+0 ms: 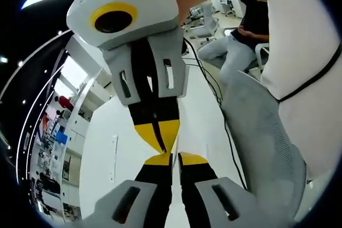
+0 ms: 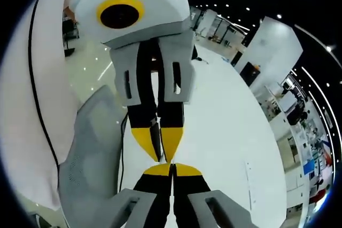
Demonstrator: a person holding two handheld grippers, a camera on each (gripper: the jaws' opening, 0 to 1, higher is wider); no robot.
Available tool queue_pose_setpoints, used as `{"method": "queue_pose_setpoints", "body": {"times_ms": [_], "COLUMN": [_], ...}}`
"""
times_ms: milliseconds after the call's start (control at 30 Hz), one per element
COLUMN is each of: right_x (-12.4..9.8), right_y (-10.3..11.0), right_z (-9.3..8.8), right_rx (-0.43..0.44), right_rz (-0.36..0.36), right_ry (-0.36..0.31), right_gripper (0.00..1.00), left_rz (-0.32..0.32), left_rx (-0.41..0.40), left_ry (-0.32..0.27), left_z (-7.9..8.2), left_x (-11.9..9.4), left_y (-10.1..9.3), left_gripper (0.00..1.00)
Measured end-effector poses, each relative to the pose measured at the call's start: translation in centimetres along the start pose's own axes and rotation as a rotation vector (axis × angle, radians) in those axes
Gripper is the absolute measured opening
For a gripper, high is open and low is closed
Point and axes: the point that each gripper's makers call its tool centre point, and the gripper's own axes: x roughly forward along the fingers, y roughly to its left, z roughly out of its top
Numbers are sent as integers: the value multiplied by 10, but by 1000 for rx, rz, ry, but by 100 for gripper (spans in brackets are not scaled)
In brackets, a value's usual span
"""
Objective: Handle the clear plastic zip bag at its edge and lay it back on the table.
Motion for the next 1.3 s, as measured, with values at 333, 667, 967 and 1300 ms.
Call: {"method": "queue_pose_setpoints", "body": {"times_ms": [333,667,967,1300], "right_x": [2,3,5,4], "right_y": [-1,-1,-7,-20], "right_z": [1,2,-2,-6], "right_rx": [23,43,53,75], "right_rz": [1,5,-21,-80], "right_ry": [3,6,20,30], "right_gripper": [0,0,0,0], "left_rz": [-29,-36,-83,-119], "left_rx": [-4,9,-24,-59], "left_ry": [28,30,24,10], "left_z": [-5,-3,-2,0], "left_x": [3,4,3,2], "left_y": [-4,-8,-19,-27], "left_gripper": [2,0,0,0]}}
